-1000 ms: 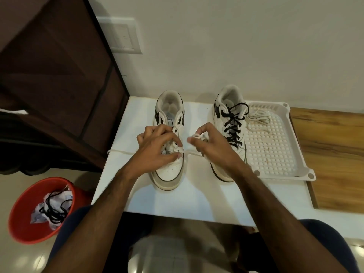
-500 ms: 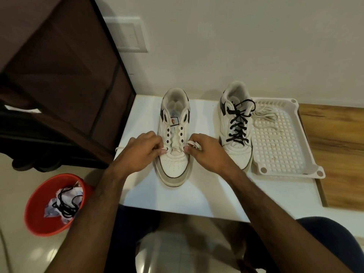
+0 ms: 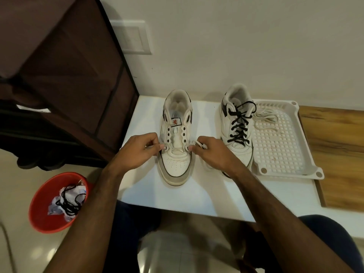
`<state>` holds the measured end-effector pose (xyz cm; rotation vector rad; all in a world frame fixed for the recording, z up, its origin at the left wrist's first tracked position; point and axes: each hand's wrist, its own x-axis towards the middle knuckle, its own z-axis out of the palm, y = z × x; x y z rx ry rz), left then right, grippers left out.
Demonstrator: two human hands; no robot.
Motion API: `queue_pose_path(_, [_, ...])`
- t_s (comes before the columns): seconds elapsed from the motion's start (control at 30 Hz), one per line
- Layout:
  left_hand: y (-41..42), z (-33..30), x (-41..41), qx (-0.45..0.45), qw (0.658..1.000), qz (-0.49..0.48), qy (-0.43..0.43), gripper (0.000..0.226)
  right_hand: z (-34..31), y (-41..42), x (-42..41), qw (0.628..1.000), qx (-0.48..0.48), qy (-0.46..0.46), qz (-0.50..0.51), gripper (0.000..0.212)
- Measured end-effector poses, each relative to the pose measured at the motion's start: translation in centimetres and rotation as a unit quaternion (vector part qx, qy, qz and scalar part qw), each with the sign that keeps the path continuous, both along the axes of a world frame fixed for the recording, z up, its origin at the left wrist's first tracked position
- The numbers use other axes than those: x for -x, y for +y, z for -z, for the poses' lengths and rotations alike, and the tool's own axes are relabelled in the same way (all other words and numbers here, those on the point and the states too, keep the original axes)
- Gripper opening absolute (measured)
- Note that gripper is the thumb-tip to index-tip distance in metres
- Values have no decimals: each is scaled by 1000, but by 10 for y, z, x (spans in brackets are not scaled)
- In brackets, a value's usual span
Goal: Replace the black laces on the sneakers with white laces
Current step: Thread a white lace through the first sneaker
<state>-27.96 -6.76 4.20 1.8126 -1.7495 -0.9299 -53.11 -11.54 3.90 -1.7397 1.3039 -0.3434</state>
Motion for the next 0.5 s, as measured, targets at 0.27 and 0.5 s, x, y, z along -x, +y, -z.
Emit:
queue_pose_path(0.27, [28, -63, 2, 32, 990, -33, 134, 47, -67, 5, 21, 995, 43, -87, 7, 24])
queue_pose_path(0.5, [33, -187, 9, 132, 991, 7, 30, 43, -186, 9, 2, 983, 155, -56, -79, 25])
